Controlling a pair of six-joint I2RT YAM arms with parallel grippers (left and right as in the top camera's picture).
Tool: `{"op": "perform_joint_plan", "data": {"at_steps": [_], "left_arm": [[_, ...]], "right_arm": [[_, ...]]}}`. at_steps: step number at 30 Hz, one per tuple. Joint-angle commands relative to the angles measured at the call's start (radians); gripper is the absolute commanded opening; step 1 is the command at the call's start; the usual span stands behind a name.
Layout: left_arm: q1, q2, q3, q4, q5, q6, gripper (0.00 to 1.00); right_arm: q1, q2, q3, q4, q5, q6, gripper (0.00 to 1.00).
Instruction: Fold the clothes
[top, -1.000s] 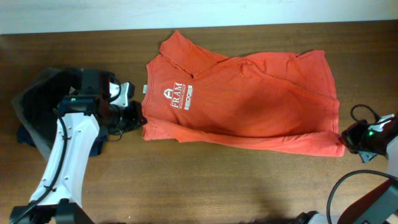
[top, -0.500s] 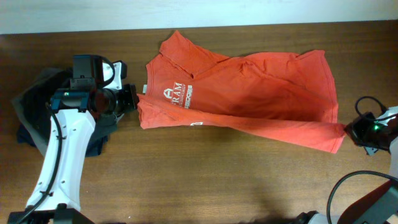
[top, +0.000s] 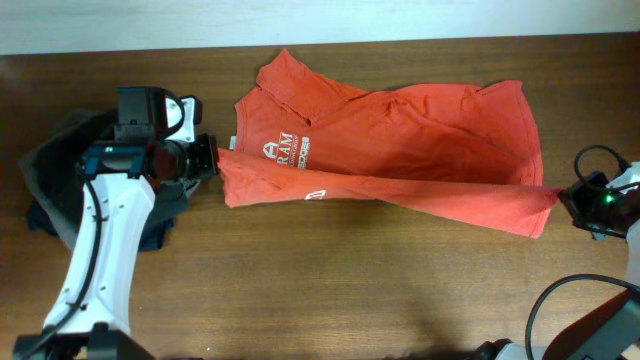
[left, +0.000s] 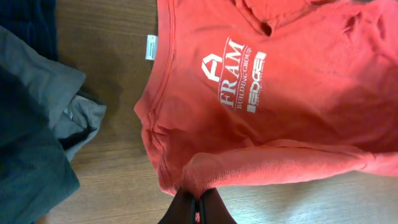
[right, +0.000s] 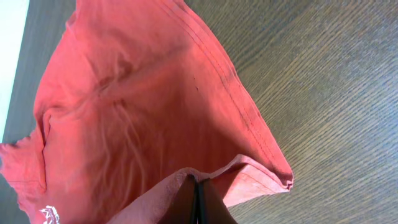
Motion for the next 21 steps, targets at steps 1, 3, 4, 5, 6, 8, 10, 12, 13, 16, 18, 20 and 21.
{"op": "perform_joint_plan", "data": {"at_steps": [1,3,4,5,6,8,10,12,13,16,18,20,21], "left_arm": [[-0.022,0.068,0.021,0.007,-0.021,0.035,0.01],[-0.027,0.097,0.022,0.020,-0.027,0.039,0.01],[-0.028,0.109,0.021,0.031,-0.032,0.039,0.01],[-0.028,0.120,0.021,0.044,-0.033,0.039,0.01],[-0.028,0.134,0.021,0.064,-0.034,0.039,0.01],[-0.028,0.145,0.021,0.085,-0.040,0.039,0.01],[-0.028,0.159,0.021,0.108,-0.056,0.039,0.01],[-0.028,0.173,0.021,0.125,-0.066,0.048,0.01],[-0.028,0.184,0.021,0.135,-0.066,0.058,0.01],[-0.028,0.219,0.021,0.164,-0.071,0.062,0.01],[-0.028,0.232,0.021,0.179,-0.070,0.062,0.01],[-0.028,0.243,0.021,0.192,-0.071,0.062,0.02],[-0.028,0.249,0.021,0.199,-0.071,0.062,0.06]], "right_arm": [[0.003,-0.014,0.021,0.012,-0.010,-0.002,0.04],[0.008,-0.014,0.021,0.018,-0.008,-0.003,0.04],[0.014,-0.011,0.021,0.028,-0.009,-0.002,0.04],[0.023,-0.008,0.021,0.041,-0.008,-0.002,0.04],[0.038,0.002,0.021,0.068,-0.008,-0.002,0.04],[0.058,0.018,0.021,0.102,-0.008,-0.002,0.04],[0.083,0.036,0.021,0.141,-0.008,-0.002,0.04],[0.103,0.053,0.021,0.172,0.004,0.002,0.04],[0.109,0.060,0.021,0.187,0.011,0.002,0.04],[0.115,0.084,0.021,0.206,0.050,0.009,0.04],[0.115,0.092,0.021,0.211,0.056,0.008,0.05],[0.115,0.100,0.021,0.222,0.056,0.008,0.30],[0.115,0.101,0.021,0.226,0.056,0.007,0.49]]}}
